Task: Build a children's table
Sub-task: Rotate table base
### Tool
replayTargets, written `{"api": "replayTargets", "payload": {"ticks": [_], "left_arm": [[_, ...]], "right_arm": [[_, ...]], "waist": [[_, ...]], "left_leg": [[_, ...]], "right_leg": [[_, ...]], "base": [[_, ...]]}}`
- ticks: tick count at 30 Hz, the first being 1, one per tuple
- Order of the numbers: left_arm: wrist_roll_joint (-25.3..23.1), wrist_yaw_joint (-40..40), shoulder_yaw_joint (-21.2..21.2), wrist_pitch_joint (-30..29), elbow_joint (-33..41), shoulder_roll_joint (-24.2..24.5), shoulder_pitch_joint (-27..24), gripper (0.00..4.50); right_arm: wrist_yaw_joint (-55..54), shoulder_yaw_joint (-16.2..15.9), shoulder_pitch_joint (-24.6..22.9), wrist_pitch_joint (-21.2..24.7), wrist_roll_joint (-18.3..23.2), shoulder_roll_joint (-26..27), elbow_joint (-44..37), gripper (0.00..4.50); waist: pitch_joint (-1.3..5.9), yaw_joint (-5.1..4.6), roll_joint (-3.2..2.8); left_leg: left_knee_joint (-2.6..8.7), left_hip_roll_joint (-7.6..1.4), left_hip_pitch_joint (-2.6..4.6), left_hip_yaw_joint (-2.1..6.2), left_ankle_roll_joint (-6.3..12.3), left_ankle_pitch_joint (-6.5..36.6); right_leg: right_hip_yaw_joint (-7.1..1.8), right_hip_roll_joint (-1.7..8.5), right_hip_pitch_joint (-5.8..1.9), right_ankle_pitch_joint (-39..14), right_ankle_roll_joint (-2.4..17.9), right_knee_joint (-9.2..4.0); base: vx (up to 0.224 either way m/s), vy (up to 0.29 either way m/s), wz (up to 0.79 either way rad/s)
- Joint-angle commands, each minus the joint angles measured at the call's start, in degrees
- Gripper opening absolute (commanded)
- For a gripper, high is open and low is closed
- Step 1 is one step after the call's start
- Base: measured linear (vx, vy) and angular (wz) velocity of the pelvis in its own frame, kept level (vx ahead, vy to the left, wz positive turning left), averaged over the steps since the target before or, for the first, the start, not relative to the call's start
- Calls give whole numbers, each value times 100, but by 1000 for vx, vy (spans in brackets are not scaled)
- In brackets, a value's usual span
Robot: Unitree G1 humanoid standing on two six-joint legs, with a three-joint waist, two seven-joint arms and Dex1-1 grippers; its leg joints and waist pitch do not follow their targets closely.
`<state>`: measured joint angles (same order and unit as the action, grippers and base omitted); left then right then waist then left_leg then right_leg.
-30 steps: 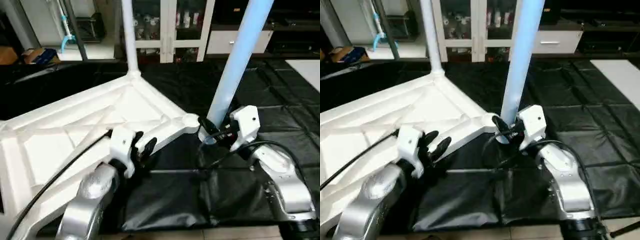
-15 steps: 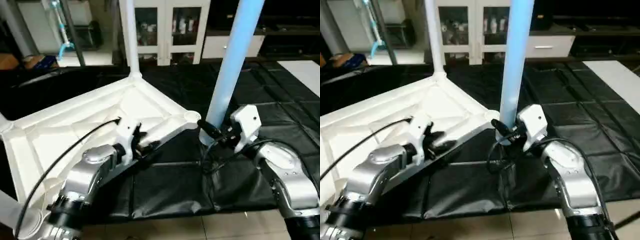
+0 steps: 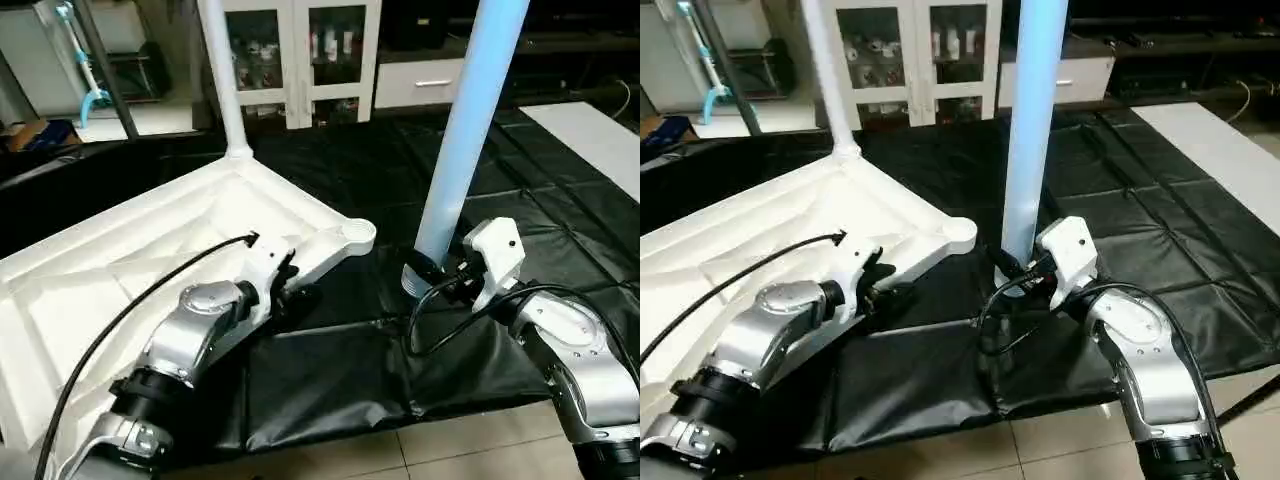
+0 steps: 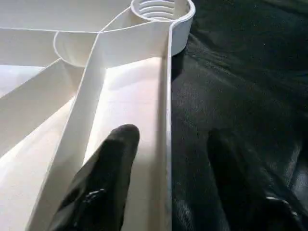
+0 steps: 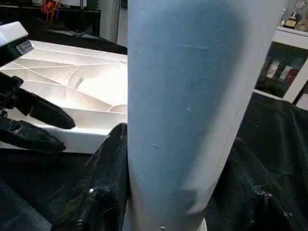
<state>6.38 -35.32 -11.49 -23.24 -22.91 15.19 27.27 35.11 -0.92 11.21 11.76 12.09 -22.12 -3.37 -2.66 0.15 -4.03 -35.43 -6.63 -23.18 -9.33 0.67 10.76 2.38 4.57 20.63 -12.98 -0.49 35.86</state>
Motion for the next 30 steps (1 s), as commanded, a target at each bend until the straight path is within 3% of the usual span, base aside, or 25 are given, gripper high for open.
{"api": "replayTargets", "payload": {"ticks": [1,3,5,8,12,13,17,21,22,25,27,28,30], "left_arm": [[-158,105,14,62,-307,65,57,230],[-175,158,63,102,-403,36,102,205],[-146,170,117,94,-462,3,144,192],[-118,133,121,-17,-534,-22,164,168],[-183,16,-72,-249,-581,-8,119,139],[-184,10,-80,-260,-582,-6,118,114],[-361,-230,-339,-446,-730,130,119,94],[-423,-395,-447,-395,-737,180,92,65],[-471,-527,-541,-305,-687,236,51,60],[-580,-1386,-994,377,-222,628,-257,35],[-614,-1532,-1075,541,-144,717,-311,26],[-726,-1833,-1258,776,112,1027,-469,20],[-751,-1971,-1320,869,232,1175,-545,8]], "right_arm": [[-21,-28,52,-53,5,20,-138,187],[-1,-31,52,-54,11,12,-139,187],[16,-40,56,-43,13,3,-155,187],[28,-59,61,-37,4,4,-169,187],[57,-72,53,-47,8,-6,-176,187],[58,-73,53,-46,8,-7,-177,187],[64,-80,61,4,21,-13,-236,187],[90,-96,26,0,21,-28,-262,187],[93,-98,18,-5,23,-30,-265,187],[99,-83,67,-32,32,-37,-199,187],[100,-82,77,-37,30,-38,-189,187],[103,-81,81,-32,30,-40,-194,187],[109,-82,72,-28,33,-43,-205,187]], "waist": [[325,13,38],[338,31,62],[322,30,79],[291,26,66],[263,14,62],[264,10,68],[249,6,61],[274,18,80],[292,28,79],[312,41,62],[325,32,52],[327,56,49],[313,85,26]], "left_leg": [[568,-605,131,309,110,1791],[548,-613,134,279,280,1557],[550,-618,145,260,322,1620],[570,-628,164,257,203,1903],[604,-628,194,279,-93,2390],[603,-626,192,280,-112,2404],[624,-625,184,285,-124,2372],[615,-622,174,255,29,2059],[605,-626,175,237,143,1832],[618,-655,145,250,362,1443],[610,-658,157,237,458,1305],[592,-658,185,215,506,1297],[614,-668,202,200,482,1367]], "right_leg": [[-264,507,-100,-509,1309,-472],[-262,510,-114,-224,1419,-458],[-255,503,-103,-375,1448,-474],[-263,495,-74,-897,1405,-503],[-285,500,-23,-1493,1244,-544],[-289,501,-20,-1531,1221,-549],[-301,497,-3,-1507,1131,-565],[-301,510,-28,-1261,1169,-566],[-294,513,-47,-1022,1235,-568],[-273,512,-81,-643,1255,-536],[-257,498,-89,-309,1338,-502],[-265,499,-59,-253,1376,-499],[-259,482,-44,-361,1380,-503]], "base": [[0,0,0],[0,0,0],[0,0,0],[0,0,0],[0,0,0],[0,0,0],[0,0,0],[0,0,0],[0,0,0],[0,0,0],[0,0,0],[0,0,0],[0,0,0]]}}
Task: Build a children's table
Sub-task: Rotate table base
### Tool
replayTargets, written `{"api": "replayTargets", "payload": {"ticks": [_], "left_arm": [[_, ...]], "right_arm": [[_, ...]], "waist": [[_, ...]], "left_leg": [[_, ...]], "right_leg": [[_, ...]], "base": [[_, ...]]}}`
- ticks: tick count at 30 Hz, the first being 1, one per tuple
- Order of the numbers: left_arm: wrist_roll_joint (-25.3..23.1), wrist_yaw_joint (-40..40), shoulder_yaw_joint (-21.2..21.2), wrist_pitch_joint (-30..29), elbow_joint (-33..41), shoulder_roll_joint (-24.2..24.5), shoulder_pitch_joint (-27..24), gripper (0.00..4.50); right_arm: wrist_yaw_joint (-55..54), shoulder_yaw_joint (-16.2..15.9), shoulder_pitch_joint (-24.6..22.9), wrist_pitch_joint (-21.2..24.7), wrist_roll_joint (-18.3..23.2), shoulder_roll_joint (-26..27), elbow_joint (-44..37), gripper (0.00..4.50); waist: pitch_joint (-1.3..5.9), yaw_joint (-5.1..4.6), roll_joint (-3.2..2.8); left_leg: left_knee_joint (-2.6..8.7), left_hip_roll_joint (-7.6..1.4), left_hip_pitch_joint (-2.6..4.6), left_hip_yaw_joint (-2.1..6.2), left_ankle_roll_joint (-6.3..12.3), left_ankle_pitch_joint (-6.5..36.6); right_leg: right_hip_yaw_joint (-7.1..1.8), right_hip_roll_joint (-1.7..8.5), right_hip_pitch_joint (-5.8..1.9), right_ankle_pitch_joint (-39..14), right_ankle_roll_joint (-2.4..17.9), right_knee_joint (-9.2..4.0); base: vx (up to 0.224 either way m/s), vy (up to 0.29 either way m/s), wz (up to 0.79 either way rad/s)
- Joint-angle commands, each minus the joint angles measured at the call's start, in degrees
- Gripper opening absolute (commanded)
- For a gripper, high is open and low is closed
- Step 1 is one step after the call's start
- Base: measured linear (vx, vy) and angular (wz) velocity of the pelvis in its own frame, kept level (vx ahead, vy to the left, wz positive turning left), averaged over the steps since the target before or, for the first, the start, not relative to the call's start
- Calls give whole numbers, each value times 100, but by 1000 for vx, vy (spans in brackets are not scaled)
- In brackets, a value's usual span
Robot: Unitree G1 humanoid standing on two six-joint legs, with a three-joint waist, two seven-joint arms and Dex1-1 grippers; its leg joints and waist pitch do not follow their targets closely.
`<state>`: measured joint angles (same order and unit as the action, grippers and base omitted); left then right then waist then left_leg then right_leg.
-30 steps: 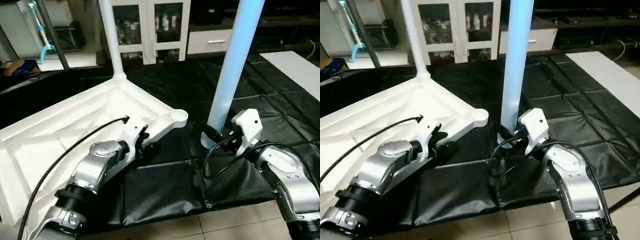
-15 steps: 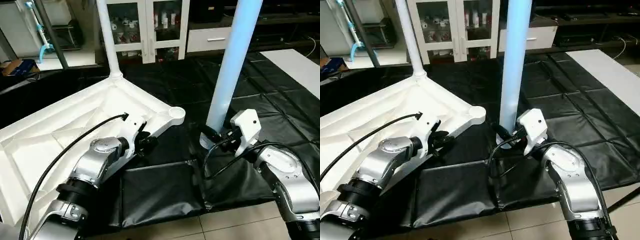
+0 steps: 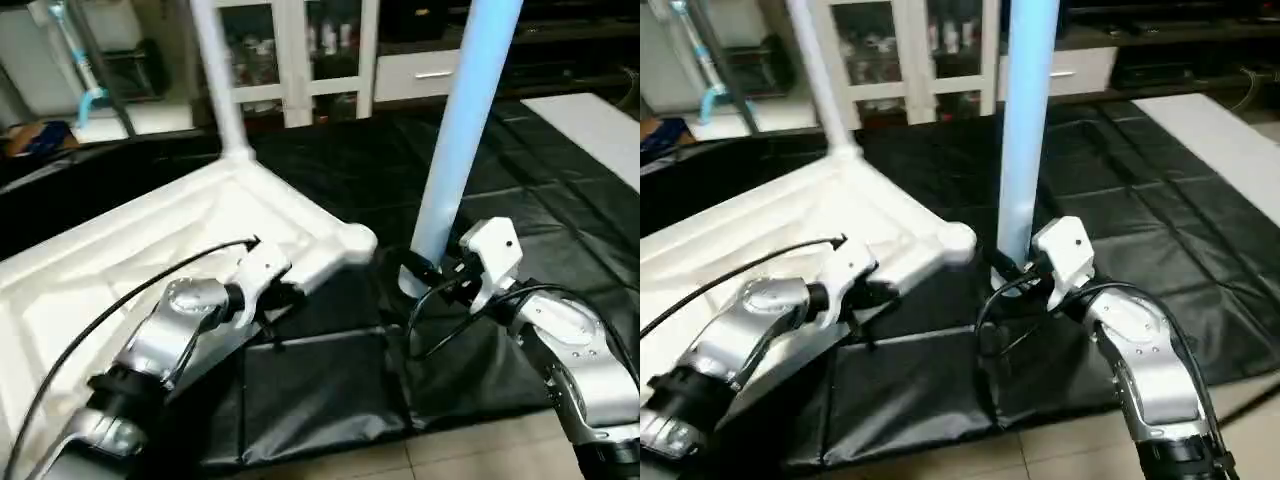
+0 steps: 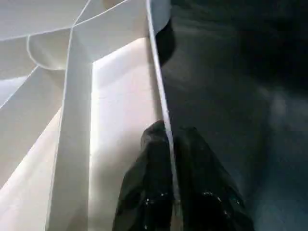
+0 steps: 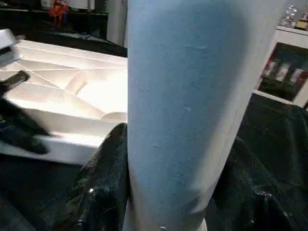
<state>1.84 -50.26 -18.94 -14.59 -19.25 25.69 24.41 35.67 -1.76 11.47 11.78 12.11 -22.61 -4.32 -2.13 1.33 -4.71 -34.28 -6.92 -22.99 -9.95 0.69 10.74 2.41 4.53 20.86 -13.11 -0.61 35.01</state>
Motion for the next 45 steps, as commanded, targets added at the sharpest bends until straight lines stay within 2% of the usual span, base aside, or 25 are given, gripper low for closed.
{"api": "replayTargets", "payload": {"ticks": [1,2,3,4,5,6,9,10,12,15,16,21,23,25,28,29,33,34,37,38,40,41,43,45], "left_arm": [[-295,-629,-606,179,-6,273,-353,8],[-289,-764,-620,349,93,390,-430,6],[-211,-917,-578,511,237,500,-547,3],[-163,-1032,-534,666,362,605,-649,3],[-135,-1108,-505,767,447,677,-717,3],[-172,-1247,-532,995,554,838,-807,3],[-107,-1348,-520,1084,656,889,-868,3],[-41,-1408,-515,1120,734,893,-897,3],[-38,-1453,-544,1160,763,914,-903,3],[-2,-1717,-646,1400,962,1009,-989,3],[-29,-1857,-715,1534,1088,1081,-1047,3],[-188,-1881,-752,1848,1084,1088,-1038,3],[-205,-1744,-669,1928,965,997,-959,3],[-290,-1521,-588,2021,846,931,-864,3],[-195,-1500,-493,1898,882,953,-863,3],[-150,-1536,-468,1828,912,975,-871,51],[136,-1699,-263,1601,1190,1107,-944,69],[259,-1758,-213,1452,1311,1134,-974,98],[460,-1811,-196,1136,1674,1150,-1024,107],[474,-1815,-201,1095,1711,1146,-1027,110],[459,-1774,-256,999,1775,1064,-1001,146],[459,-1774,-256,999,1775,1064,-1001,146],[197,-1481,-380,1127,1557,739,-818,150],[158,-1429,-408,1101,1493,645,-772,163]], "right_arm": [[65,-1,25,-28,36,0,-124,187],[75,-5,5,-29,40,-8,-137,187],[86,-10,-26,-29,45,-14,-155,187],[96,-16,-48,-28,51,-21,-164,187],[103,-18,-59,-26,55,-27,-169,187],[111,-23,-62,-23,61,-32,-163,187],[114,-30,-53,-18,62,-32,-153,187],[114,-48,-44,-11,60,-23,-147,187],[118,-58,-39,-11,56,-20,-142,187],[160,-87,-42,-5,60,-8,-148,187],[186,-92,-41,-5,67,-10,-148,187],[202,-98,1,-36,55,-2,-67,187],[192,-105,25,-32,60,16,-57,187],[190,-125,32,-23,77,43,-76,187],[219,-116,19,-14,117,60,-91,187],[227,-109,15,-9,127,63,-94,187],[276,0,9,120,324,95,-120,187],[280,57,20,202,428,125,-132,187],[300,219,58,417,702,171,-143,187],[305,229,60,430,722,167,-142,187],[339,232,62,433,737,133,-132,187],[339,232,62,433,737,133,-132,187],[391,196,64,389,699,73,-136,187],[395,183,61,389,696,56,-162,187]], "waist": [[262,-13,91],[243,14,90],[229,29,83],[223,19,104],[221,26,94],[210,28,111],[198,27,105],[180,23,120],[181,25,136],[187,25,176],[192,32,174],[200,71,184],[215,95,208],[211,106,217],[202,118,206],[197,116,207],[188,83,217],[190,62,222],[209,34,224],[210,32,227],[215,31,229],[210,28,234],[212,36,233],[197,58,220]], "left_leg": [[500,-643,199,261,444,1420],[522,-646,192,267,369,1546],[556,-661,216,269,239,1771],[570,-655,220,264,116,1917],[577,-655,223,267,70,1969],[589,-650,233,261,-9,2084],[608,-645,261,252,-172,2287],[616,-636,270,247,-286,2480],[622,-638,268,254,-344,2531],[625,-642,255,241,-304,2376],[628,-646,231,244,-242,2213],[611,-645,282,188,-182,2078],[599,-649,273,146,-76,1801],[591,-651,253,130,-14,1709],[610,-660,264,138,-107,1913],[617,-661,275,141,-176,2019],[634,-657,251,159,-288,2035],[628,-650,241,155,-240,1914],[597,-646,234,145,-89,1640],[581,-649,226,142,27,1432],[540,-629,217,116,208,1123],[536,-628,209,113,242,1099],[518,-639,226,105,302,1076],[532,-654,226,116,231,1236]], "right_leg": [[-263,484,-62,-403,1386,-415],[-266,483,-57,-565,1353,-420],[-272,476,-33,-781,1300,-433],[-276,466,-21,-873,1267,-427],[-284,470,-18,-914,1244,-427],[-290,469,5,-989,1213,-435],[-304,467,42,-1156,1143,-441],[-320,481,60,-1361,1095,-468],[-326,491,60,-1432,1052,-469],[-324,488,57,-1296,1036,-464],[-317,491,38,-1105,1044,-447],[-315,471,58,-775,1127,-431],[-303,483,28,-532,1166,-408],[-299,497,19,-575,1175,-408],[-301,500,36,-902,1126,-419],[-305,498,45,-1002,1111,-425],[-303,494,29,-863,1122,-403],[-299,486,20,-672,1158,-390],[-290,492,-14,-247,1301,-350],[-282,485,-29,-3,1372,-335],[-268,471,-35,301,1454,-304],[-267,473,-42,309,1465,-307],[-269,482,-48,301,1491,-317],[-274,489,-54,74,1480,-338]], "base": [[0,0,0],[0,0,0],[0,0,0],[0,0,0],[0,0,0],[0,0,0],[0,0,0],[0,0,0],[0,0,0],[0,0,0],[0,0,0],[0,0,0],[0,0,0],[0,0,0],[0,0,0],[0,0,0],[0,0,0],[0,0,0],[0,0,0],[0,0,0],[0,0,0],[0,0,0],[0,0,0],[0,0,0]]}}
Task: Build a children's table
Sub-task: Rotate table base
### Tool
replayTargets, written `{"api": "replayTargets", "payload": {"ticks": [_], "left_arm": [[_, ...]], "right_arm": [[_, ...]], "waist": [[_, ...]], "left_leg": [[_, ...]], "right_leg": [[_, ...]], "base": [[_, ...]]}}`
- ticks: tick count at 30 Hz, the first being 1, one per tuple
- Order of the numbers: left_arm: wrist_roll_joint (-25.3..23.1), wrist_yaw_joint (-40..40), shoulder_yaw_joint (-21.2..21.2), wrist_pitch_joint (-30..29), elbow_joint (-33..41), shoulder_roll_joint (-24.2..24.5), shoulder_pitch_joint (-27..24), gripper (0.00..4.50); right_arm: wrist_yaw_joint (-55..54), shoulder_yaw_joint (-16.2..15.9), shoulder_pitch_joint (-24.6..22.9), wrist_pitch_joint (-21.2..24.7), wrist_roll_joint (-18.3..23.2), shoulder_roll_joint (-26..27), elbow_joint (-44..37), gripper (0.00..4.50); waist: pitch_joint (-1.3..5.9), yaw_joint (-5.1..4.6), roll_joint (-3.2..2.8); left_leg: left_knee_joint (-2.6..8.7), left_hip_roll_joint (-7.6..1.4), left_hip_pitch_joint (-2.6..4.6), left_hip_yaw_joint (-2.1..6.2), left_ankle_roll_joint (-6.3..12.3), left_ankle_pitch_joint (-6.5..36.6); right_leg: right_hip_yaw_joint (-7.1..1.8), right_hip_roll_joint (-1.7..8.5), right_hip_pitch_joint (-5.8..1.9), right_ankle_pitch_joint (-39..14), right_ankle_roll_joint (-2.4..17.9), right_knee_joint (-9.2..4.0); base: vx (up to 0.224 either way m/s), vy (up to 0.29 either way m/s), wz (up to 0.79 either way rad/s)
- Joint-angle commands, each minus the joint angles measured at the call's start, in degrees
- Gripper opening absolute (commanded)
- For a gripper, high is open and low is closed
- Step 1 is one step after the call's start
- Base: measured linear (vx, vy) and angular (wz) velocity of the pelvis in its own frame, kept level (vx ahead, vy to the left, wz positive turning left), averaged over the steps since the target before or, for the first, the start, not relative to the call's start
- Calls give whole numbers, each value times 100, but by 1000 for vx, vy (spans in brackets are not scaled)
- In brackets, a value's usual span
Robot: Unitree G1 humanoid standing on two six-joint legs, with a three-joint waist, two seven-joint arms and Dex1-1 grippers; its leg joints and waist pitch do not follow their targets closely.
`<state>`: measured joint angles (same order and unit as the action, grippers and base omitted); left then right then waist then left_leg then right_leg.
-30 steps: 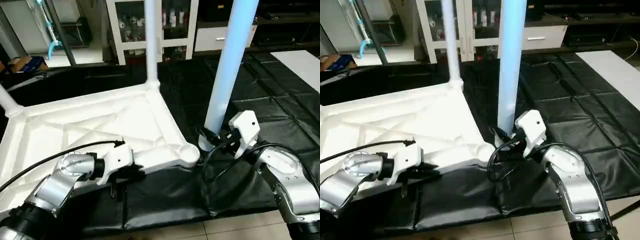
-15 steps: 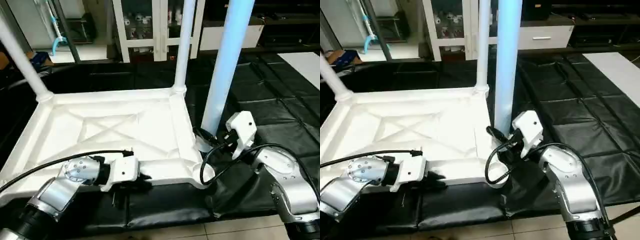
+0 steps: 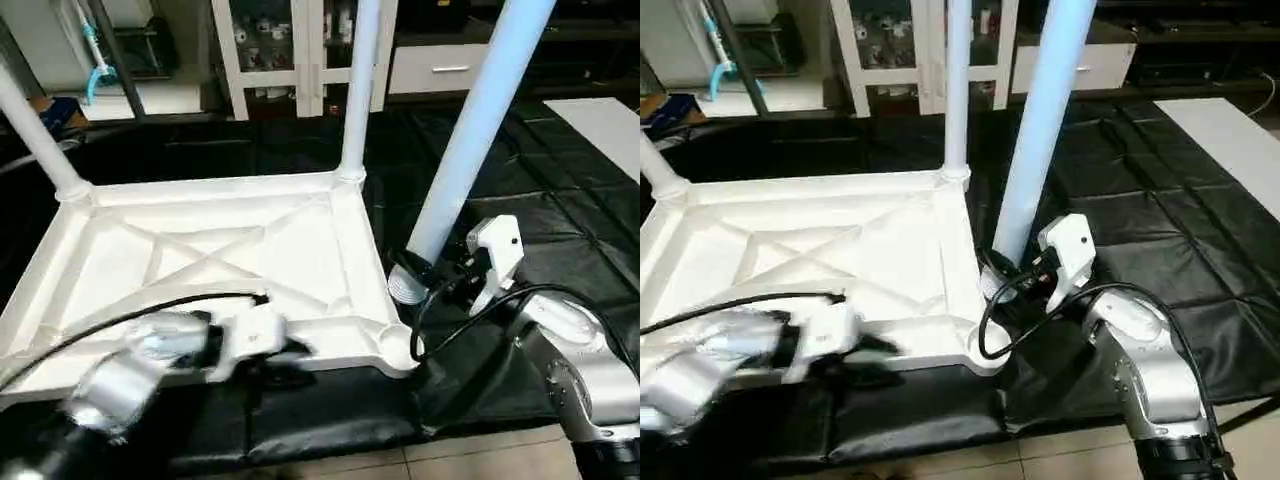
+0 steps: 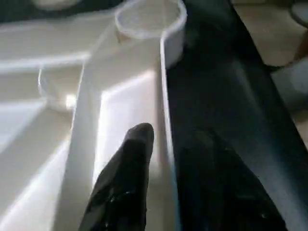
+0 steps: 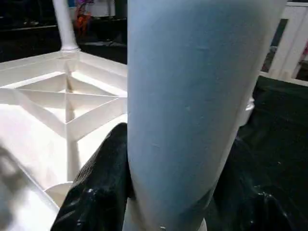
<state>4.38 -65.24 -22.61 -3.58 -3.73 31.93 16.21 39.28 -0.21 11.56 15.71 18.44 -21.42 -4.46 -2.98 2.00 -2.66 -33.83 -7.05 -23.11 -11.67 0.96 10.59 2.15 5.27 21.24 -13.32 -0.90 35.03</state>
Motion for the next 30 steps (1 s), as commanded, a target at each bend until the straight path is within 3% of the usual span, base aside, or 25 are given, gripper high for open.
{"api": "replayTargets", "payload": {"ticks": [1,3,4,6,9,10,13,14,19,22,23,27,30], "left_arm": [[-88,75,-52,-52,-57,-12,57,163],[-131,177,-92,-175,-62,-126,88,163],[-198,244,-134,-244,-74,-155,98,163],[-326,355,-179,-276,-131,-197,113,163],[-398,380,-200,-343,-174,-225,114,163],[-444,392,-221,-404,-202,-214,110,163],[-474,370,-246,-513,-221,-183,100,163],[-499,367,-264,-594,-229,-152,95,137],[-499,381,-219,-896,-248,-111,107,99],[-470,345,-220,-1032,-184,-108,69,78],[-487,314,-277,-1157,-105,-81,25,69],[-512,249,-397,-1356,22,-28,49,38],[-541,231,-433,-1392,37,-17,81,15]], "right_arm": [[32,28,49,8,69,-69,-165,187],[22,34,26,61,93,-75,-233,187],[17,33,1,95,106,-82,-283,187],[13,36,-40,177,143,-90,-355,187],[22,46,-84,230,174,-90,-419,187],[38,57,-126,263,221,-92,-466,187],[54,72,-153,305,284,-92,-497,187],[62,83,-157,330,315,-89,-513,187],[155,180,-99,676,670,-74,-583,187],[441,63,-124,834,743,-276,-575,187],[820,-109,-180,864,695,-541,-529,187],[1289,-106,-74,1177,982,-743,-253,187],[1506,-134,27,1201,987,-821,46,187]], "waist": [[274,-23,5],[266,-42,14],[262,-42,-27],[254,-56,-1],[251,-42,-14],[251,-34,-44],[245,-33,-54],[240,-40,-51],[212,-45,-42],[201,-61,-50],[194,-60,-50],[183,-69,-32],[157,-88,-19]], "left_leg": [[498,-640,236,296,147,1340],[504,-636,236,296,87,1459],[506,-636,237,307,57,1507],[511,-638,238,301,42,1571],[498,-638,237,302,83,1501],[499,-640,245,305,63,1531],[512,-641,249,309,10,1609],[520,-640,250,309,-16,1656],[532,-634,247,319,-76,1856],[547,-634,243,332,-161,2002],[552,-642,257,338,-197,2081],[537,-634,225,339,-77,1900],[524,-635,225,336,6,1902]], "right_leg": [[-244,403,-89,16,1493,-343],[-247,401,-90,-77,1490,-351],[-250,412,-89,-133,1481,-353],[-254,399,-92,-173,1445,-376],[-254,412,-92,-147,1468,-378],[-253,411,-85,-194,1470,-381],[-248,398,-79,-251,1463,-375],[-247,390,-75,-266,1453,-379],[-260,415,-70,-584,1430,-412],[-257,417,-72,-857,1370,-427],[-257,414,-72,-935,1348,-435],[-275,435,-90,-785,1399,-446],[-272,445,-78,-1034,1456,-468]], "base": [[0,0,0],[0,0,0],[0,0,0],[0,0,0],[0,0,0],[0,0,0],[0,0,0],[0,0,0],[0,0,0],[0,0,0],[0,0,0],[0,0,0],[0,0,0]]}}
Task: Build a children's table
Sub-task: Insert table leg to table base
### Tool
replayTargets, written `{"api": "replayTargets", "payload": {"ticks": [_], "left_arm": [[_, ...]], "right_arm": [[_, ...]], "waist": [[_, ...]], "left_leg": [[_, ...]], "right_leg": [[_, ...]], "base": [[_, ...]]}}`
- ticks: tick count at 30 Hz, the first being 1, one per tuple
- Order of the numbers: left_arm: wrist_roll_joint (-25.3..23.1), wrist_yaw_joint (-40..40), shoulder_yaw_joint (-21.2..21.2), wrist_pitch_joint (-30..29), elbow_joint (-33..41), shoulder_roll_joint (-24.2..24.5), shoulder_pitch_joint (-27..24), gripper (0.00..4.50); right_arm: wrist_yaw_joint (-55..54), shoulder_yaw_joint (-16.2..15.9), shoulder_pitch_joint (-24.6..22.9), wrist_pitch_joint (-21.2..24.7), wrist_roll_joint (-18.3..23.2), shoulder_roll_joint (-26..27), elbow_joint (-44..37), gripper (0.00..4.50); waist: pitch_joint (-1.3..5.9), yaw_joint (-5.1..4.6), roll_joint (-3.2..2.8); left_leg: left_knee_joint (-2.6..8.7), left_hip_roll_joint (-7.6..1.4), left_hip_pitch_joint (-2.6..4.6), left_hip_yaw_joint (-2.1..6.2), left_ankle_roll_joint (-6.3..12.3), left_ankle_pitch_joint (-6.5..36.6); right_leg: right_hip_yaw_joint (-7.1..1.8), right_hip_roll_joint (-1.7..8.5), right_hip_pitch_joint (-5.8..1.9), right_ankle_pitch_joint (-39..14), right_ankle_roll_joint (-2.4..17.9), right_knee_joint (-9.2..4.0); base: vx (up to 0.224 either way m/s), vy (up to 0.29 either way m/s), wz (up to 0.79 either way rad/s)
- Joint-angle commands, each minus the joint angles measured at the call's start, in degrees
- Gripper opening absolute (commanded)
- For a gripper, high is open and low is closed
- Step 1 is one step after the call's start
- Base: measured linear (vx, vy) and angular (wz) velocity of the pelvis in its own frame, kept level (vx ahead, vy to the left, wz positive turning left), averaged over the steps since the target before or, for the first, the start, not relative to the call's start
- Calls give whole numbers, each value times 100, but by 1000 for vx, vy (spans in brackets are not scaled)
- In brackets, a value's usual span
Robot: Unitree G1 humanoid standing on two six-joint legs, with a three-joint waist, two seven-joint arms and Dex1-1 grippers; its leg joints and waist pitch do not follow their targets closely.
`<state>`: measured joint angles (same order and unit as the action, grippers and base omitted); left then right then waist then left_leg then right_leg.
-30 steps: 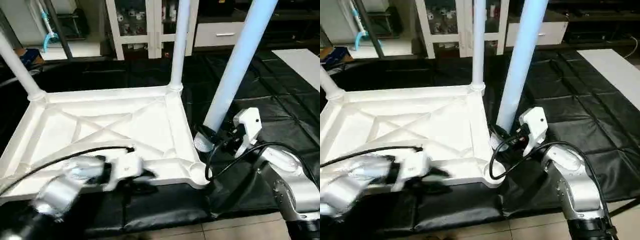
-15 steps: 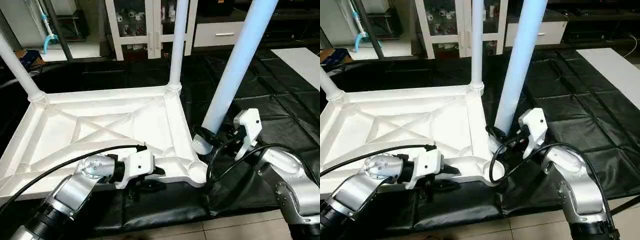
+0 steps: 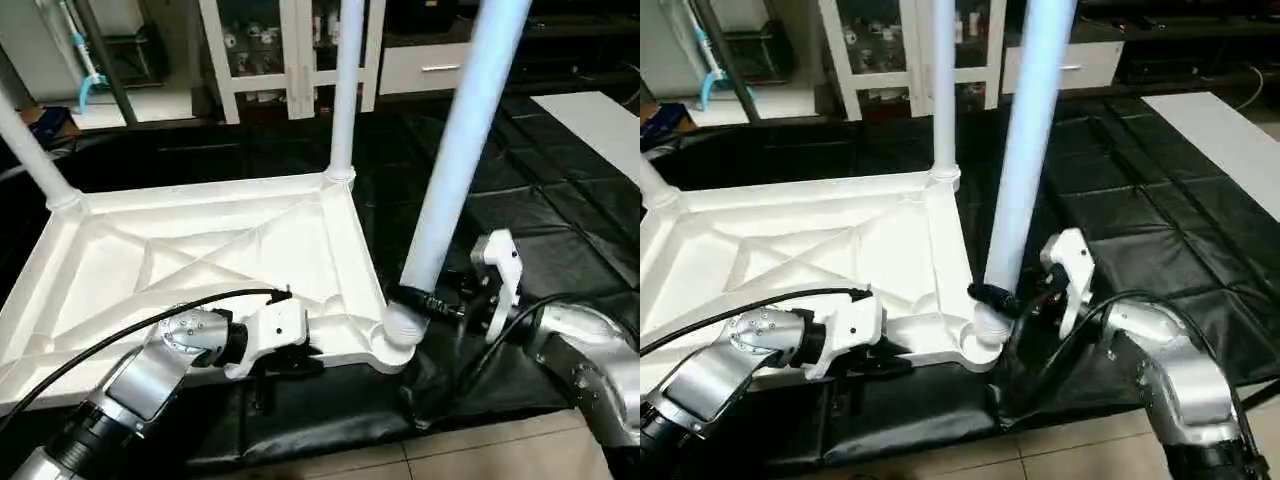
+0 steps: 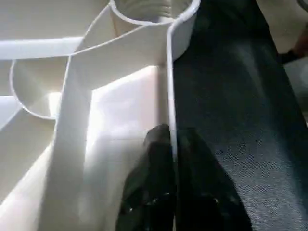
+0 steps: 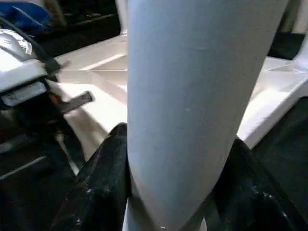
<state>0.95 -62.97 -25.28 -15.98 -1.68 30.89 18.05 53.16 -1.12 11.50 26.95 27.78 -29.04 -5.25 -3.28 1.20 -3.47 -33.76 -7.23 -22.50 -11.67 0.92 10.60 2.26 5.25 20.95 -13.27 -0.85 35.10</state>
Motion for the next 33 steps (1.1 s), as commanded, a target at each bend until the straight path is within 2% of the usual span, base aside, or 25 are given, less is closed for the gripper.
{"api": "replayTargets", "payload": {"ticks": [1,3,4,6,7,11,12,13,15,23,29,33], "left_arm": [[-207,7,-171,-161,-169,85,-95,15],[-237,21,-188,-190,-171,76,-70,6],[-239,33,-193,-205,-165,56,-64,6],[-243,50,-208,-254,-130,33,-57,6],[-240,65,-213,-281,-114,27,-48,6],[-256,149,-184,-268,-114,-20,-11,6],[-264,167,-172,-262,-133,-29,7,6],[-267,172,-168,-266,-143,-28,20,6],[-277,178,-170,-267,-146,-23,31,6],[-217,167,-134,-208,-131,-64,77,6],[-159,6,-144,-160,-56,14,68,6],[-103,-140,-157,-146,-14,83,48,6]], "right_arm": [[158,-57,62,57,28,-75,207,187],[202,-82,172,-11,-37,-66,407,187],[165,-24,268,36,38,22,515,187],[189,33,437,140,217,138,679,187],[236,24,495,171,237,159,735,187],[525,-98,572,314,324,149,756,187],[607,-138,572,396,381,132,703,187],[702,-193,562,474,421,96,646,187],[801,-252,553,534,445,53,608,187],[997,-478,574,421,166,-78,699,187],[897,-609,738,107,-135,8,1022,187],[892,-633,843,54,-172,114,1158,187]], "waist": [[180,-1,55],[165,-17,67],[157,-21,84],[156,-28,83],[152,-32,105],[142,-7,94],[133,-1,133],[127,22,111],[119,36,111],[43,28,125],[1,27,115],[8,12,106]], "left_leg": [[522,-625,179,336,-15,1942],[535,-624,193,340,-111,2097],[537,-624,201,341,-142,2156],[542,-620,205,348,-176,2218],[543,-619,201,349,-172,2210],[559,-636,204,340,-189,2175],[565,-636,191,338,-159,2141],[565,-638,203,339,-152,2145],[567,-639,206,339,-171,2178],[603,-644,213,391,-401,2692],[615,-640,222,400,-481,2877],[625,-637,189,408,-463,2764]], "right_leg": [[-287,449,-40,-1128,1436,-493],[-286,436,-16,-1363,1422,-498],[-294,437,0,-1431,1410,-504],[-296,442,6,-1524,1392,-512],[-296,441,10,-1519,1396,-513],[-305,439,16,-1471,1356,-519],[-305,438,12,-1458,1345,-522],[-309,447,23,-1512,1334,-526],[-315,451,33,-1612,1313,-541],[-339,473,102,-2428,1084,-607],[-356,478,148,-2551,1054,-629],[-352,474,120,-2341,1108,-597]], "base": [[0,0,0],[0,0,0],[0,0,0],[0,0,0],[0,0,0],[0,0,0],[0,0,0],[0,0,0],[0,0,0],[0,0,0],[0,0,0],[0,0,0]]}}
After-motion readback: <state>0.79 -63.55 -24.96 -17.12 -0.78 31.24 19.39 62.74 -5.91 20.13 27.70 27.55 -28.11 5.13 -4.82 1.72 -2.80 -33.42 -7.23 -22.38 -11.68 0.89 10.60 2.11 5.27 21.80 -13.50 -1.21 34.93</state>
